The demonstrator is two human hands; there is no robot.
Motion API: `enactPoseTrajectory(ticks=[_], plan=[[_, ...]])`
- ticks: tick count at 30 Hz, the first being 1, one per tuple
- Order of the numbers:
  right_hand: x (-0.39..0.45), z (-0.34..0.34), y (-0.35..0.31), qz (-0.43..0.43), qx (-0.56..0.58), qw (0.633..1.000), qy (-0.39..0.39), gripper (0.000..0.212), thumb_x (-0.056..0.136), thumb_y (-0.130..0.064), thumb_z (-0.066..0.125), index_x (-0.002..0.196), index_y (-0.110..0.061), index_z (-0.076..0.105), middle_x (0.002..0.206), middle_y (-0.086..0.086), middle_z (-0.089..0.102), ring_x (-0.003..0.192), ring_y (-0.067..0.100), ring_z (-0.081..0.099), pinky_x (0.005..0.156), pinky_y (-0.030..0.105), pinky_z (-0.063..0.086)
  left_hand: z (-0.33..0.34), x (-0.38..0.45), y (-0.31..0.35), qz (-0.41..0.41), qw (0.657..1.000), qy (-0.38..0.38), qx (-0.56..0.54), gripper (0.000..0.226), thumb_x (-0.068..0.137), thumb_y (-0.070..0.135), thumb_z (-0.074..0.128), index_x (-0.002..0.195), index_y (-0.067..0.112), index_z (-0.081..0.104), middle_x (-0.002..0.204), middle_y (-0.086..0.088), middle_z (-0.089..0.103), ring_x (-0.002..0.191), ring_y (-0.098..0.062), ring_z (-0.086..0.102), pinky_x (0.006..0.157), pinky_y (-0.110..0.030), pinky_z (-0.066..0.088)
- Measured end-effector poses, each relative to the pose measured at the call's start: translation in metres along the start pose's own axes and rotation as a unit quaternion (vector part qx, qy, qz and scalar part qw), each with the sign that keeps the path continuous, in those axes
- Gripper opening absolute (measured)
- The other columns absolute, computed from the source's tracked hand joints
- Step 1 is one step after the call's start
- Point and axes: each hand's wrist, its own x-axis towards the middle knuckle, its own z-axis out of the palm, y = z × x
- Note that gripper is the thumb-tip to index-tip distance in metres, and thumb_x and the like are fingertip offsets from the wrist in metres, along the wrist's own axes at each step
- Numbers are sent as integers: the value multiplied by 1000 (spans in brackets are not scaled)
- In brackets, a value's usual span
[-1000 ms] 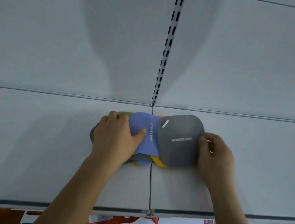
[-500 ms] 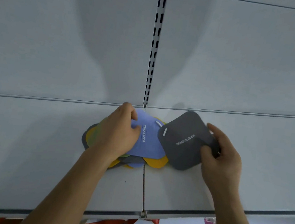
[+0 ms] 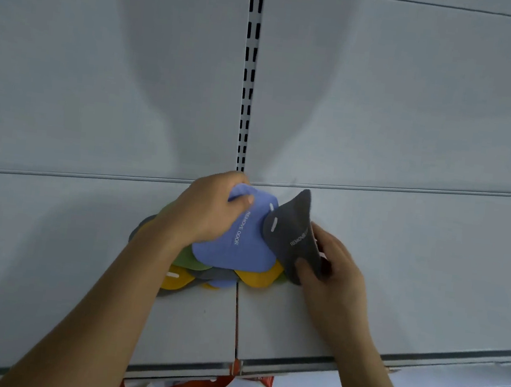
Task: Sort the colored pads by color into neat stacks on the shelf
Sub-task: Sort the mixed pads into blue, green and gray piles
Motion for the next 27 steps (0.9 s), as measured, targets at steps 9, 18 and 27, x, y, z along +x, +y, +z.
enactPoseTrajectory(ticks=[9, 18, 27], plan=[[7, -21, -13, -20, 93, 987, 132, 44, 106, -2, 48, 129, -36, 64, 111, -33, 70, 105, -8, 65, 80, 6, 47, -9, -39, -30, 30, 915, 69, -397, 20, 100, 27, 62, 117, 32, 72, 123, 10, 73, 119, -12, 66, 100, -31, 50], [23, -15, -15, 59, 0, 998, -39, 50, 92, -17, 72, 129, -48, 61, 97, -37, 70, 89, -9, 67, 67, 8, 49, -19, -51, -44, -144, 967, 137, -159, 14, 91, 11, 66, 92, 24, 62, 89, 8, 70, 80, -13, 61, 64, -29, 41], [12, 3, -11, -8, -40, 999, -16, 40, 99, -8, 59, 121, -39, 71, 95, -25, 72, 88, -17, 60, 69, 1, 42, -20, -61, -35, -156, 976, 108, -105, 9, 99, 27, 66, 103, 20, 68, 97, 1, 72, 91, -21, 66, 71, -36, 48]])
